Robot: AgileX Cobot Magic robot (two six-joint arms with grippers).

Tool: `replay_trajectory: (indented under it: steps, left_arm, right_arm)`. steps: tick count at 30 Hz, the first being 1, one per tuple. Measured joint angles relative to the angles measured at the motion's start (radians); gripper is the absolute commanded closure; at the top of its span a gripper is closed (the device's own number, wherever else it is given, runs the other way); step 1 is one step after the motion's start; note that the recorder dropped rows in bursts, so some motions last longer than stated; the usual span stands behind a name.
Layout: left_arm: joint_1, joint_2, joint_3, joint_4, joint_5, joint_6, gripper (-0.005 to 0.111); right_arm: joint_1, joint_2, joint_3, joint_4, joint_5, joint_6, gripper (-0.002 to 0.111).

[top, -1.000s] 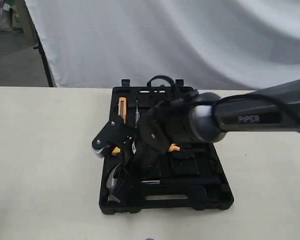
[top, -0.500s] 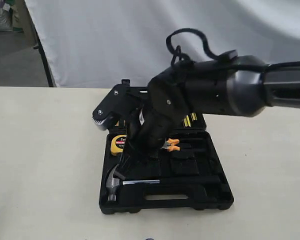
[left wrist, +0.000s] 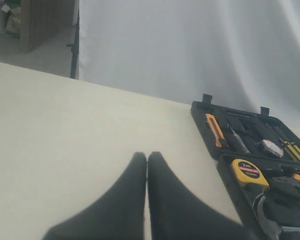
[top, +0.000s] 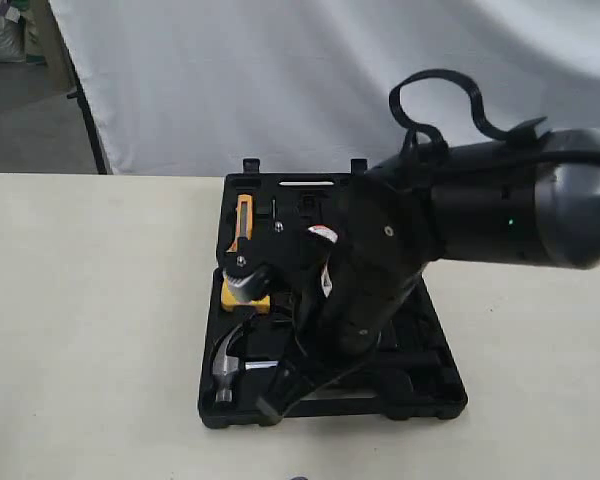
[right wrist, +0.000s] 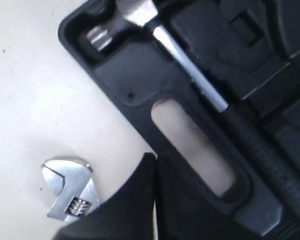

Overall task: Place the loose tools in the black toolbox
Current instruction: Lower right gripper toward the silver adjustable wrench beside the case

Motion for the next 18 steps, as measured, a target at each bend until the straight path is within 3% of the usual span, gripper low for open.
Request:
replay_trajectory:
  steps: [18]
  left_arm:
    - [0.000,0.000,0.000,0.000,0.000,0.000,0.106]
  right_arm:
    - [0.000,0.000,0.050,0.130,-0.003,-0.002,0.109]
